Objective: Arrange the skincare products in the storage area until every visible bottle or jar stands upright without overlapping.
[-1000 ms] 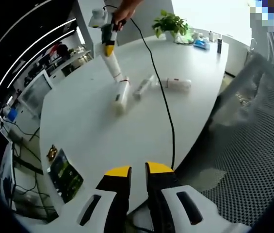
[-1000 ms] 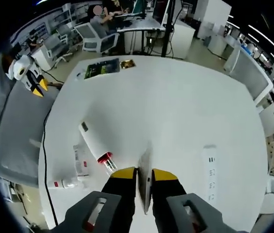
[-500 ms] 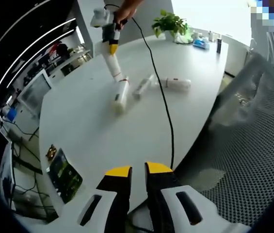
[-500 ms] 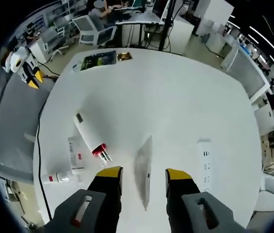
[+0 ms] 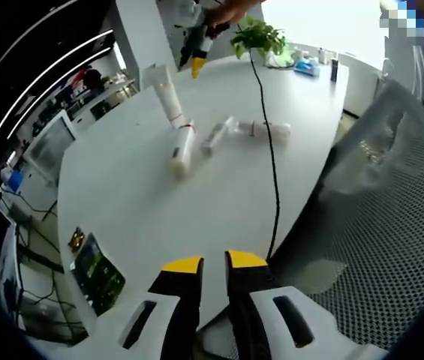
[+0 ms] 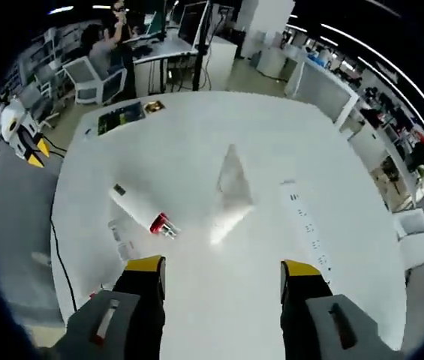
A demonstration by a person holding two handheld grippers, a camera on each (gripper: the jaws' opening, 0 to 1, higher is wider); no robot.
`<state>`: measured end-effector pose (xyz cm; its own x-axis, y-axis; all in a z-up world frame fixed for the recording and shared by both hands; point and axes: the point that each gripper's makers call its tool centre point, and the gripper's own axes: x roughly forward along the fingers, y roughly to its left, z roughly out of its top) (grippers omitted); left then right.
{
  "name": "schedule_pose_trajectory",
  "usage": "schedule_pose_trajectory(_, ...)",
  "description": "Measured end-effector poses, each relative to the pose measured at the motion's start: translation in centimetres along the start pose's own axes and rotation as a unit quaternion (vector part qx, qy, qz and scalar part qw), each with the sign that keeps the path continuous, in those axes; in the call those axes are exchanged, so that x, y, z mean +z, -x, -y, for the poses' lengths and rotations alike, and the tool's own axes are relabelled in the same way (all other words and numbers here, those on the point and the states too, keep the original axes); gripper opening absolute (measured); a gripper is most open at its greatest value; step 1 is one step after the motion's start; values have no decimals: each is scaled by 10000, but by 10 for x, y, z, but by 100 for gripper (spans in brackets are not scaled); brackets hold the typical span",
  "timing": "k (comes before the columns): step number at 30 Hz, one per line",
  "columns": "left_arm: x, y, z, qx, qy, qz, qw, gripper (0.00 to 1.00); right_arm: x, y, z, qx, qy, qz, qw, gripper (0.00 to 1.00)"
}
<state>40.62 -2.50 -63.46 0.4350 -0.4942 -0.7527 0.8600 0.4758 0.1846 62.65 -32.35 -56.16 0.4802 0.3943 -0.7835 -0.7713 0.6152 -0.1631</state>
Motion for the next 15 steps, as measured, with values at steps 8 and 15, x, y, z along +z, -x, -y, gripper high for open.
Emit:
schedule_pose_trajectory(8,3,0,4,-92,-56,60,9999,13,10,65,-85,-130,-868,1188,9890,72)
schedule_pose_trajectory(15,3,-1,12,-238,-160,33,9996,18,6,91,-168,-202,-1842,1962,9629,76)
